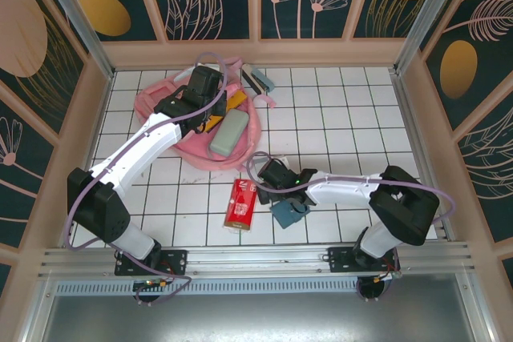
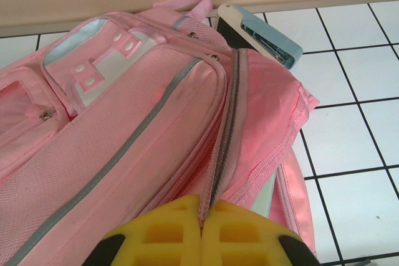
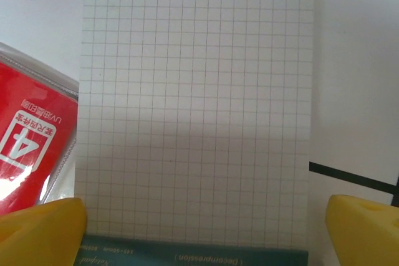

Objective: Pack books, pencil case, and school supplies into a backpack

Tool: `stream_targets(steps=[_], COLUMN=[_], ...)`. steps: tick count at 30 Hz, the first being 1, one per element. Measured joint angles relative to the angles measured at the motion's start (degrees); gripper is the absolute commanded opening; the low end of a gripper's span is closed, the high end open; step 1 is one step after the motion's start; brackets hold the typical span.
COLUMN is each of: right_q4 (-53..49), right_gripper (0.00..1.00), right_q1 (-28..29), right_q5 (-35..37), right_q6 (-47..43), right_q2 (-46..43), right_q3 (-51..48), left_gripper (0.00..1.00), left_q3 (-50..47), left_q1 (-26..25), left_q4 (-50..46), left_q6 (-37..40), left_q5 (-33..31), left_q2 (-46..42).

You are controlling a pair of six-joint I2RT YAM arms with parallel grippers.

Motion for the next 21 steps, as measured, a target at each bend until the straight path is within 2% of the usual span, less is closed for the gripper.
stream_targets(steps=[7, 21], right_q4=[-2.08, -2.23], right_gripper=[0.99, 0.99], right_q1=[1.99, 2.03], right_q5=[0.70, -0.68], right_q6=[0.44, 0.37], right_q2=[-2.05, -0.33], right_q3=[0.68, 0.61], left_gripper=[0.06, 0.06], left_q3=[0.00, -0.04], left_q1=[0.00, 0.00], left_q4=[0.00, 0.00], left_q6=[0.00, 0.00], left_q5=[0.02, 0.17], left_q2=[0.00, 0.00])
